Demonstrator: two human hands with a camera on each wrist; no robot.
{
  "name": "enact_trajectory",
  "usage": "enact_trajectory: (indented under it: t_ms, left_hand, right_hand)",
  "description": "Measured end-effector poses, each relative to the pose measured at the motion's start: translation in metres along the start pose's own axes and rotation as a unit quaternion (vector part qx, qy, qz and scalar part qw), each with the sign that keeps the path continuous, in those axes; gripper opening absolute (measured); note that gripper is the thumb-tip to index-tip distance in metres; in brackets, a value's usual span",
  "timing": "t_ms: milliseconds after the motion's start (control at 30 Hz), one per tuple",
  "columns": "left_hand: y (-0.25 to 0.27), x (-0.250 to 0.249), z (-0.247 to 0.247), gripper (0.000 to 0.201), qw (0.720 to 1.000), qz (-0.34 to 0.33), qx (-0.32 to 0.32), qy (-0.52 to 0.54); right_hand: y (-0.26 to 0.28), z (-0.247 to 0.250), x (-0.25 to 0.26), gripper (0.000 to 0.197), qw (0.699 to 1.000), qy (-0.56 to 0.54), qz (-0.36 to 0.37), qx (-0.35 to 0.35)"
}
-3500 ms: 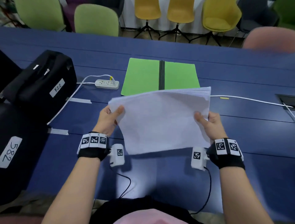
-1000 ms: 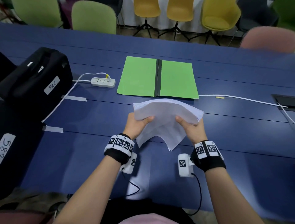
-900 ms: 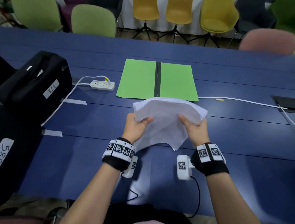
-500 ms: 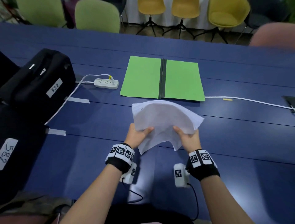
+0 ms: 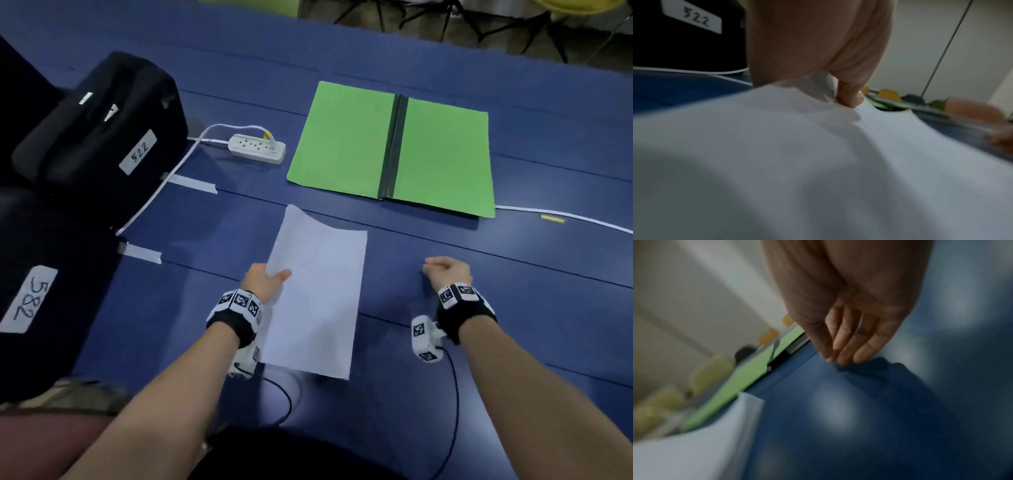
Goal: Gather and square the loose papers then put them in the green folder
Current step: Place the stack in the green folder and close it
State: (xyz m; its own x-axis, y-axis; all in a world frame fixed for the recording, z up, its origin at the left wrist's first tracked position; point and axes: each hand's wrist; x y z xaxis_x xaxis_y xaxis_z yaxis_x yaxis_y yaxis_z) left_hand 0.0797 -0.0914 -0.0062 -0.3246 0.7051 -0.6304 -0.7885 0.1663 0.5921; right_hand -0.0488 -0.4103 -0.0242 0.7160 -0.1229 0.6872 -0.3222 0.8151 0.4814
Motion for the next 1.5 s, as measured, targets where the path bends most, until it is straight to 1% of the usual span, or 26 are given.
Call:
enact_trajectory:
  t_ms: [33,67,100,167,200,233,300,367,433,467,500,567,600,667,733,833,967,1067,1133,1200,1233,1300,1367,1433,1467,1500]
  left_hand:
    - [-0.002,0.005,0.004,0.031,1.000,0.017,-0.004,0.002]
    - [-0.006,0.009,0.007,0.028,0.999,0.031,-0.006,0.009]
    - [-0.009,0.011,0.009,0.027,0.999,0.038,-0.007,0.012]
    - [-0.014,0.012,0.008,0.030,0.999,0.048,-0.007,0.013]
    - [-0.016,0.011,0.007,0.027,0.999,0.051,-0.008,0.015]
    - [-0.016,0.010,0.007,0.021,0.999,0.050,-0.008,0.020]
    - [-0.017,0.011,0.006,0.013,0.998,0.045,-0.013,0.032]
    - [-0.021,0.014,0.005,0.011,0.998,0.043,-0.008,0.041]
    - [-0.024,0.015,0.006,0.011,0.998,0.045,-0.002,0.037]
    - [-0.027,0.018,0.005,0.012,0.998,0.047,-0.001,0.035]
    - [-0.028,0.018,0.006,0.013,0.998,0.047,0.000,0.031]
    - [-0.028,0.018,0.005,0.015,0.999,0.049,-0.003,0.022]
    - [-0.030,0.019,0.005,0.016,0.999,0.049,-0.004,0.021]
    - [-0.031,0.018,0.005,0.018,0.999,0.051,-0.001,0.019]
    - [-0.029,0.013,0.009,0.017,0.998,0.059,0.008,0.018]
    - [-0.022,0.009,0.016,0.018,0.998,0.063,0.020,0.023]
    - [-0.006,0.017,0.034,0.013,0.999,0.025,0.012,0.035]
    - [0.012,0.025,0.052,0.018,0.999,-0.002,0.014,0.036]
    - [0.023,0.026,0.060,0.021,0.999,-0.005,0.007,0.045]
    - [0.027,0.025,0.060,0.032,0.997,-0.005,-0.001,0.074]
    - [0.031,0.021,0.059,0.033,0.996,-0.014,-0.010,0.085]
    - [0.033,0.013,0.051,0.030,0.995,-0.012,-0.021,0.101]
    - [0.032,0.011,0.040,0.035,0.991,0.001,-0.037,0.127]
    - [0.035,0.009,0.032,0.040,0.989,0.009,-0.051,0.142]
    - [0.035,0.011,0.028,0.041,0.987,0.011,-0.052,0.149]
    - [0.038,0.011,0.025,0.041,0.987,0.011,-0.049,0.151]
  right_hand:
    - [-0.007,0.001,0.007,0.021,0.997,0.060,0.039,-0.037]
    - [-0.014,0.002,0.016,0.023,0.989,0.115,0.075,-0.054]
    - [-0.023,0.001,0.023,0.025,0.977,0.171,0.117,-0.054]
    - [-0.041,-0.004,0.039,0.040,0.935,0.288,0.203,-0.048]
    - [-0.048,-0.008,0.047,0.048,0.913,0.330,0.235,-0.052]
    - [-0.056,-0.014,0.054,0.055,0.897,0.356,0.257,-0.057]
    - [-0.068,-0.027,0.069,0.070,0.879,0.376,0.286,-0.062]
    - [-0.080,-0.039,0.084,0.085,0.868,0.393,0.298,-0.060]
    - [-0.091,-0.050,0.100,0.093,0.853,0.422,0.303,-0.054]
    - [-0.095,-0.055,0.107,0.092,0.845,0.438,0.302,-0.048]
    - [-0.099,-0.059,0.113,0.087,0.839,0.451,0.301,-0.042]
    - [-0.102,-0.064,0.122,0.066,0.829,0.475,0.294,-0.032]
    - [-0.100,-0.066,0.126,0.057,0.826,0.485,0.287,-0.027]
    - [-0.090,-0.065,0.127,0.049,0.826,0.489,0.280,-0.018]
    - [-0.076,-0.060,0.121,0.047,0.826,0.488,0.281,-0.013]
    - [-0.051,-0.051,0.105,0.050,0.820,0.499,0.278,0.010]
    - [-0.014,-0.036,0.067,0.055,0.798,0.532,0.281,0.036]
    - [0.018,-0.023,0.032,0.043,0.799,0.532,0.276,0.056]
    - [0.042,-0.016,0.009,0.038,0.787,0.546,0.278,0.066]
    - [0.063,-0.012,-0.014,0.037,0.777,0.555,0.288,0.075]
    - [0.073,-0.009,-0.023,0.032,0.776,0.555,0.291,0.078]
    - [0.091,-0.003,-0.038,0.026,0.783,0.548,0.282,0.087]
    - [0.103,0.003,-0.050,0.033,0.781,0.551,0.266,0.123]
    - [0.106,0.011,-0.054,0.049,0.785,0.539,0.249,0.173]
    - [0.104,0.014,-0.053,0.054,0.799,0.521,0.243,0.178]
    - [0.101,0.017,-0.052,0.059,0.821,0.494,0.237,0.163]
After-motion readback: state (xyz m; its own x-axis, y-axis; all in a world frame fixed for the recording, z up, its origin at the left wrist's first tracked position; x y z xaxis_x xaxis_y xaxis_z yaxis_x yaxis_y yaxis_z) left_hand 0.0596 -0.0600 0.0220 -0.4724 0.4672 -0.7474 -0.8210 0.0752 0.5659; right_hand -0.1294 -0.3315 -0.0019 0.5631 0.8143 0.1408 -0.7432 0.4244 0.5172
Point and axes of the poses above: each hand's wrist, its own y-axis away from the middle knuckle, its own z-axis out of the back of the hand, x = y × z, and after that the axes turned 3 degrees about -y, right-handed
